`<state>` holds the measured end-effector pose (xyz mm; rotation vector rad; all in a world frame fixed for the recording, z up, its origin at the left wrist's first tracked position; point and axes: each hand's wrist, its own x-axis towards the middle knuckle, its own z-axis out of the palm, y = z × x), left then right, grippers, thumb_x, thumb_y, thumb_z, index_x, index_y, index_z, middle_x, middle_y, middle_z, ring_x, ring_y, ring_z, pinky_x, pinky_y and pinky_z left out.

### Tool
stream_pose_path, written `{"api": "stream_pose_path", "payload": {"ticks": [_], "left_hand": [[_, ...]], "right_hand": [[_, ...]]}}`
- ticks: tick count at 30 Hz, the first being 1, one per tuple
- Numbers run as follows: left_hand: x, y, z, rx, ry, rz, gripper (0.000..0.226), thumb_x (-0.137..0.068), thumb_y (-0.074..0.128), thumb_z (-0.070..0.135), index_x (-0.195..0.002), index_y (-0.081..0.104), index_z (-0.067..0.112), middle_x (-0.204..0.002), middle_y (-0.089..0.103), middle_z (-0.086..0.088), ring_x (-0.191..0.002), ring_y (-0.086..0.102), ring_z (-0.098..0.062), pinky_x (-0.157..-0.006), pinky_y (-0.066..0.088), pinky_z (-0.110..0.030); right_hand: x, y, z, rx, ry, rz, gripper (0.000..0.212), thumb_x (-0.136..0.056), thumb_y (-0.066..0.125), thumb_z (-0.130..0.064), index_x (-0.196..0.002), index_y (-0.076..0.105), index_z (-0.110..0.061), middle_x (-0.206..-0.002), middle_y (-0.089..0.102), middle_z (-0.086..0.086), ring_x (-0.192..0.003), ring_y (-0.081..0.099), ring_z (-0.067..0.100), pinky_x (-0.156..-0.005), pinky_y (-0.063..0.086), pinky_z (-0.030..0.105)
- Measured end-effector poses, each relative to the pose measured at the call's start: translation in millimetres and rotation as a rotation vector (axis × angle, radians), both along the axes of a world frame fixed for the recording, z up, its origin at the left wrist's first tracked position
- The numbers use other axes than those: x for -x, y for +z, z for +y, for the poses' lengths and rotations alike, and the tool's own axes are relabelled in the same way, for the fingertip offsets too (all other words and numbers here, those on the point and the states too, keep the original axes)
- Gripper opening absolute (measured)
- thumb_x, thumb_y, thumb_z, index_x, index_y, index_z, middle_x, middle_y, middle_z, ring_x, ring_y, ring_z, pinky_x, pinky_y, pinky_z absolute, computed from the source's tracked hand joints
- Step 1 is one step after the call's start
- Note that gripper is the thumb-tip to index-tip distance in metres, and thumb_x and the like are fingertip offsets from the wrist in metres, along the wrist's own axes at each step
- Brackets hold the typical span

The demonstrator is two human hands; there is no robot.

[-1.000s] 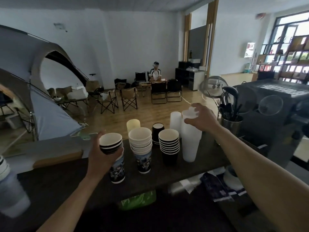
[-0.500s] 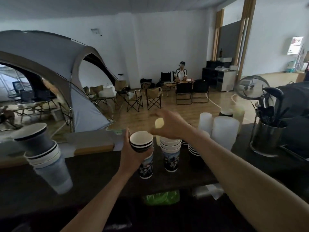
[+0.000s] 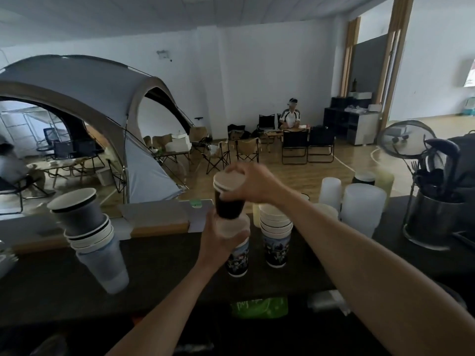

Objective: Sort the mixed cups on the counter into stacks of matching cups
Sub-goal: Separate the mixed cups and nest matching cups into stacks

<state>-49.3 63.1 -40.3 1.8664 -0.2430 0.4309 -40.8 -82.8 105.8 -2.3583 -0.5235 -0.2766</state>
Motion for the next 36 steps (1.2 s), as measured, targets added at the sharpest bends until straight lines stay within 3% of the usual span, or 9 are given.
{"api": "stream_pose_path", "payload": {"ticks": [5, 10, 15, 19, 22, 26, 29, 31, 36], "left_hand": [[-2, -4, 4, -0.039, -0.01, 0.003, 0.099, -0.068, 0.089, 0.035, -0.146, 0.032, 0.017, -0.129, 0.051, 0.009, -0.12, 0.048, -0.008, -0.099, 0.04, -0.027], [-2, -10, -3, -0.02, 0.017, -0.018, 0.088, -0.066, 0.089, 0.039, -0.137, 0.04, 0.021, -0.127, 0.052, 0.007, -0.115, 0.051, -0.008, -0.089, 0.041, -0.019], [-1, -9, -4, -0.014, 0.008, -0.021, 0.084, -0.062, 0.085, 0.044, -0.132, 0.043, 0.021, -0.122, 0.053, 0.009, -0.109, 0.051, 0.007, -0.085, 0.044, -0.018], [-1, -10, -2, -0.024, 0.005, -0.024, 0.087, -0.061, 0.083, 0.047, -0.133, 0.044, 0.02, -0.123, 0.052, 0.01, -0.111, 0.053, -0.002, -0.089, 0.048, -0.025], [1, -9, -2, -0.028, 0.0, -0.022, 0.089, -0.06, 0.082, 0.052, -0.134, 0.042, 0.021, -0.122, 0.051, 0.017, -0.112, 0.051, 0.006, -0.088, 0.046, -0.021], [2, -7, -1, -0.032, -0.015, -0.007, 0.095, -0.057, 0.081, 0.058, -0.135, 0.041, 0.022, -0.125, 0.051, 0.012, -0.115, 0.052, -0.004, -0.095, 0.048, -0.029], [3, -6, 1, -0.039, -0.016, 0.017, 0.104, -0.053, 0.089, 0.055, -0.138, 0.038, 0.025, -0.126, 0.049, 0.019, -0.12, 0.049, -0.008, -0.099, 0.044, -0.029], [4, -5, 1, -0.028, -0.025, 0.036, 0.104, -0.055, 0.092, 0.045, -0.138, 0.032, 0.031, -0.122, 0.045, 0.026, -0.119, 0.048, -0.006, -0.095, 0.043, -0.022], [5, -10, 3, -0.008, -0.032, 0.094, 0.115, -0.058, 0.094, 0.036, -0.149, 0.026, 0.023, -0.136, 0.05, 0.009, -0.122, 0.053, -0.011, -0.094, 0.05, -0.028]], "right_hand": [[9, 64, -72, 0.102, -0.261, -0.15, 0.08, -0.066, 0.08, -0.051, -0.135, 0.049, -0.026, -0.122, 0.057, -0.007, -0.105, 0.055, 0.017, -0.091, 0.048, 0.038], [1, 36, -127, 0.445, -0.472, 0.075, 0.08, -0.069, 0.08, -0.046, -0.138, 0.048, -0.02, -0.13, 0.057, 0.006, -0.11, 0.054, 0.024, -0.086, 0.047, 0.034], [-6, -6, -137, 0.521, -0.372, 0.299, 0.088, -0.072, 0.082, -0.033, -0.146, 0.037, -0.02, -0.145, 0.045, 0.008, -0.124, 0.049, 0.028, -0.095, 0.048, 0.037], [-11, -29, -137, 0.627, -0.337, 0.394, 0.09, -0.078, 0.079, -0.035, -0.15, 0.03, -0.015, -0.151, 0.04, 0.007, -0.134, 0.042, 0.028, -0.103, 0.04, 0.036], [-13, -34, -138, 0.652, -0.342, 0.426, 0.097, -0.074, 0.083, -0.035, -0.151, 0.028, -0.016, -0.153, 0.036, 0.007, -0.138, 0.038, 0.029, -0.107, 0.037, 0.038], [-7, -4, -123, 0.613, -0.379, 0.21, 0.086, -0.076, 0.08, -0.03, -0.148, 0.035, -0.015, -0.147, 0.045, 0.009, -0.13, 0.046, 0.029, -0.099, 0.043, 0.037], [6, 17, -83, 0.285, -0.286, -0.113, 0.058, -0.081, 0.073, -0.03, -0.135, 0.054, -0.018, -0.128, 0.062, 0.004, -0.113, 0.059, 0.021, -0.091, 0.048, 0.032], [16, 16, -48, 0.137, -0.094, -0.073, 0.054, -0.08, 0.074, -0.036, -0.13, 0.058, -0.02, -0.121, 0.065, -0.002, -0.106, 0.062, 0.014, -0.094, 0.052, 0.034], [11, -30, 7, 0.418, 0.108, 0.162, 0.071, -0.072, 0.08, -0.043, -0.135, 0.052, -0.024, -0.133, 0.056, -0.001, -0.118, 0.055, 0.019, -0.094, 0.046, 0.032]]}}
